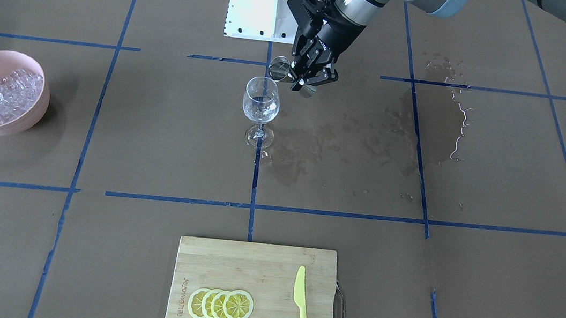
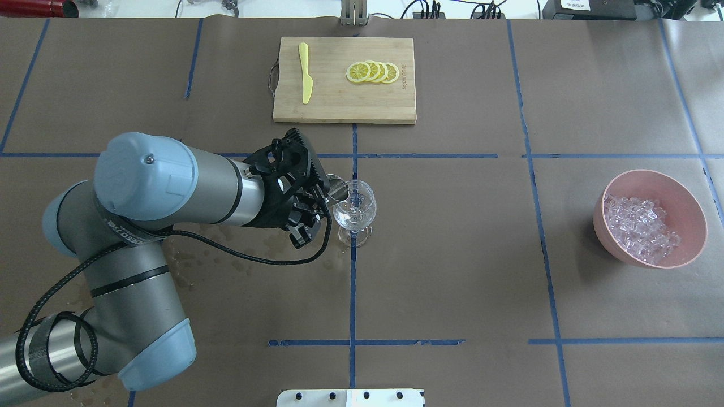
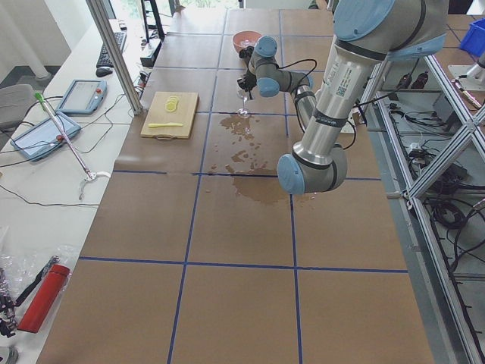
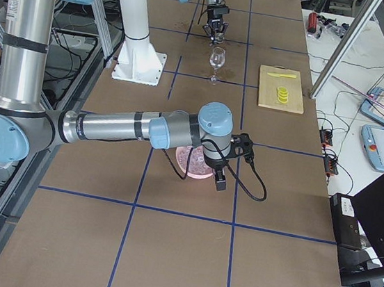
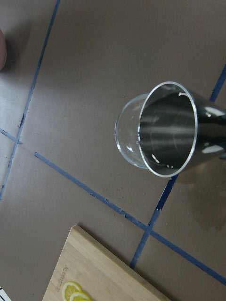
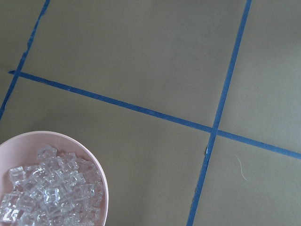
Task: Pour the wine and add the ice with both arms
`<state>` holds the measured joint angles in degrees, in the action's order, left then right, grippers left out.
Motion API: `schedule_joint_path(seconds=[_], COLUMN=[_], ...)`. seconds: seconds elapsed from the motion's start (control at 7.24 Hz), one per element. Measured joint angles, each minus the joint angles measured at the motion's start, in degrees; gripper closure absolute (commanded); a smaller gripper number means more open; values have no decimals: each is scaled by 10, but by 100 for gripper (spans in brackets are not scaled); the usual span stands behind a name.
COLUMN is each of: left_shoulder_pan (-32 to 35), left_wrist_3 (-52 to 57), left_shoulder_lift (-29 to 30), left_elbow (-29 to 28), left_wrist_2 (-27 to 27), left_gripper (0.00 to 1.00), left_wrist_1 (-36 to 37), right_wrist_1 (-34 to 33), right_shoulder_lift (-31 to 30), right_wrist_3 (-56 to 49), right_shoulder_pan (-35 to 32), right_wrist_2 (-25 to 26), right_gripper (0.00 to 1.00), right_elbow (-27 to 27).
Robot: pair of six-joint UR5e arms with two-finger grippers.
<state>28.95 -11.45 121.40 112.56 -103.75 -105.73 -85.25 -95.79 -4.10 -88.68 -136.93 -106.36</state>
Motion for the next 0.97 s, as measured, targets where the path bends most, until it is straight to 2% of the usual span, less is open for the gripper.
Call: schedule_joint_path(seconds=[0.28,0.97], left_shoulder_pan=[-3,-8], left_wrist_3=[4,23], left_shoulder_lift=[27,42], left_elbow=[0,16], left_wrist_2=[0,0], left_gripper=[100,100], left_wrist_1=[69,173], right_wrist_1=[0,0], right_shoulder_lift=[0,0], right_wrist_3=[0,0], right_shoulder_pan=[0,0], right_wrist_2=[0,0], right_gripper=[0,0], right_elbow=[3,5])
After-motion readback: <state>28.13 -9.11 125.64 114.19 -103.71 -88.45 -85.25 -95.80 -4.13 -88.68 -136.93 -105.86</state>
